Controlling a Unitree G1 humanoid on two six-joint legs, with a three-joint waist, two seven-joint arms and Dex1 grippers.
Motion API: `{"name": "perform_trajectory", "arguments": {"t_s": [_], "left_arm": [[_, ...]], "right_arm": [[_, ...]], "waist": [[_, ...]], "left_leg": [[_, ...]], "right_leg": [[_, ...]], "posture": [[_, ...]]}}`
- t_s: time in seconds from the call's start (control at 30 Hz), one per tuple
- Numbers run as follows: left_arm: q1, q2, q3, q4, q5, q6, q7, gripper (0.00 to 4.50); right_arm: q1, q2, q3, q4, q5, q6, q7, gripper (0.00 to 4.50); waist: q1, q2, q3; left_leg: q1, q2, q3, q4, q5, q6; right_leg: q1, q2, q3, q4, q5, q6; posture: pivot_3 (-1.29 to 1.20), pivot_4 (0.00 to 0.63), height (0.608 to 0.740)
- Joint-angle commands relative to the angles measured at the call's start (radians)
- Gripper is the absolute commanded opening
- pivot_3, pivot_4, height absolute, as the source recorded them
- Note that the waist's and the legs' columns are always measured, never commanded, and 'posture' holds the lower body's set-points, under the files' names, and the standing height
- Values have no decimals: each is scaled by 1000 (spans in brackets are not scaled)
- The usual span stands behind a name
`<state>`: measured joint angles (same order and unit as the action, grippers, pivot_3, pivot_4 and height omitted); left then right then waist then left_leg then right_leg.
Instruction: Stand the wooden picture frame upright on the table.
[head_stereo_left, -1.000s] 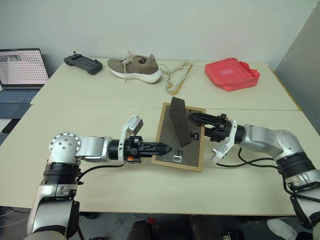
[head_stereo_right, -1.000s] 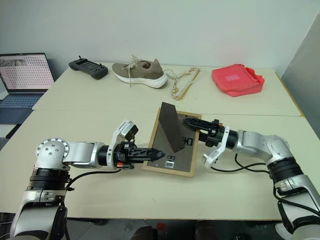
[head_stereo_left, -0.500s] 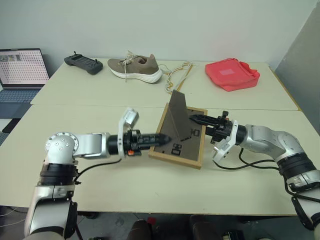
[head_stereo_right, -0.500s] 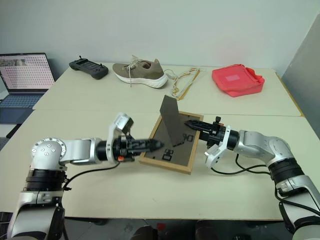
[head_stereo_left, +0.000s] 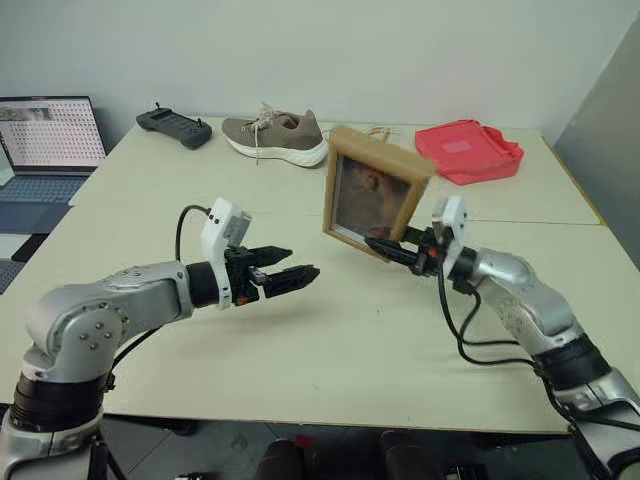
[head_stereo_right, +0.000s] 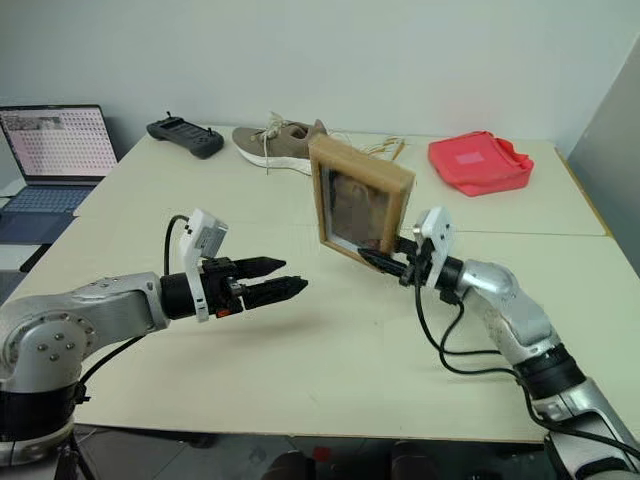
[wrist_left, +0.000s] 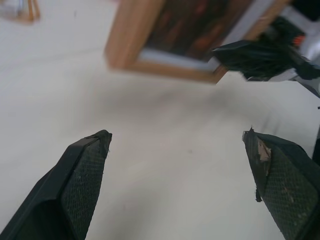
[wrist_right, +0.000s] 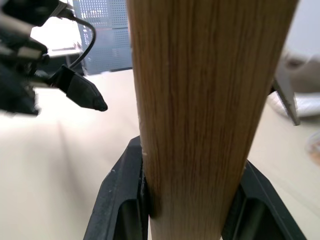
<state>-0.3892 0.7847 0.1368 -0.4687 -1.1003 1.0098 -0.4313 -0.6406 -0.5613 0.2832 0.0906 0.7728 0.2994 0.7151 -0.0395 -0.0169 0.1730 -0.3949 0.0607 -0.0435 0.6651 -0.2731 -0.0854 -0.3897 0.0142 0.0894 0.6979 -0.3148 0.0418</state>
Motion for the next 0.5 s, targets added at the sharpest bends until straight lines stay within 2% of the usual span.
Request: {"name": "perform_trajectory", "arguments": {"t_s": [0.03, 0.2, 0.33, 0.5], "left_arm": [[62, 13, -19, -76, 139, -135, -80, 4500], [137, 0, -35, -45, 302, -268, -117, 4500], [157, -15, -30, -17, 348, -304, -144, 4500], [150, -38, -52, -19, 355, -296, -171, 4500]], "right_arm": [[-75, 59, -83, 129, 40, 120, 92, 1294], [-100, 142, -67, 328, -73, 106, 227, 1294], [-80, 156, -82, 428, -180, 47, 281, 1294], [-49, 168, -79, 449, -281, -25, 326, 1294]], "waist": [[2, 0, 0], [6, 0, 0], [11, 0, 0], [7, 0, 0]], "left_leg": [[0, 0, 0, -1, 0, 0], [-1, 1, 2, -3, -1, 1], [-5, 0, 3, -2, -1, 1], [-3, 1, 3, -2, -1, 1]], "right_leg": [[0, 0, 0, -1, 0, 0], [-2, 1, 0, -4, 0, 0], [-6, 0, 1, -2, 0, 0], [-6, 1, 1, 0, 0, 0]], "posture": [[0, 150, 740], [0, 150, 740], [0, 150, 740], [0, 150, 740]]}}
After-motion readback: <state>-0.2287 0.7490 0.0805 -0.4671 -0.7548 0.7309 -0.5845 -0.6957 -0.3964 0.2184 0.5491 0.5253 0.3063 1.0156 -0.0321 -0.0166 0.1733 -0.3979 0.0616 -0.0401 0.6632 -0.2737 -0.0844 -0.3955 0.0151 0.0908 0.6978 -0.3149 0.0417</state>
